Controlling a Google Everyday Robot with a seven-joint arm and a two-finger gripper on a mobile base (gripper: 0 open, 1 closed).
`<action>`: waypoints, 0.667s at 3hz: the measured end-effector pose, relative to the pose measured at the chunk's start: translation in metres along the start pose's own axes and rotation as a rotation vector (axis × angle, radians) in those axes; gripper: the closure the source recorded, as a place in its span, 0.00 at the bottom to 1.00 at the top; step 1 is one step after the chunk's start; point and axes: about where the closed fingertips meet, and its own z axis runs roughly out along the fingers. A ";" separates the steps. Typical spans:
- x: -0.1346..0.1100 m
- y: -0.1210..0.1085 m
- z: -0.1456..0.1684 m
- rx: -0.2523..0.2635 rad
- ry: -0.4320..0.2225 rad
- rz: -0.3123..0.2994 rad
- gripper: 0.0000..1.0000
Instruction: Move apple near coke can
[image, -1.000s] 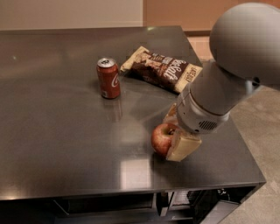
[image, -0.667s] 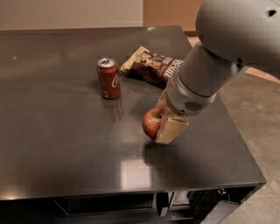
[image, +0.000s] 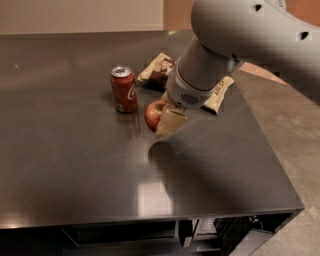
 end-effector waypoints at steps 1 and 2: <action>-0.012 -0.025 0.011 0.037 0.002 0.005 1.00; -0.020 -0.040 0.024 0.034 0.005 0.017 1.00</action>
Offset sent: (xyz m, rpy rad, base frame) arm 0.0722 0.0316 -0.0136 0.0011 -0.0098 -0.0429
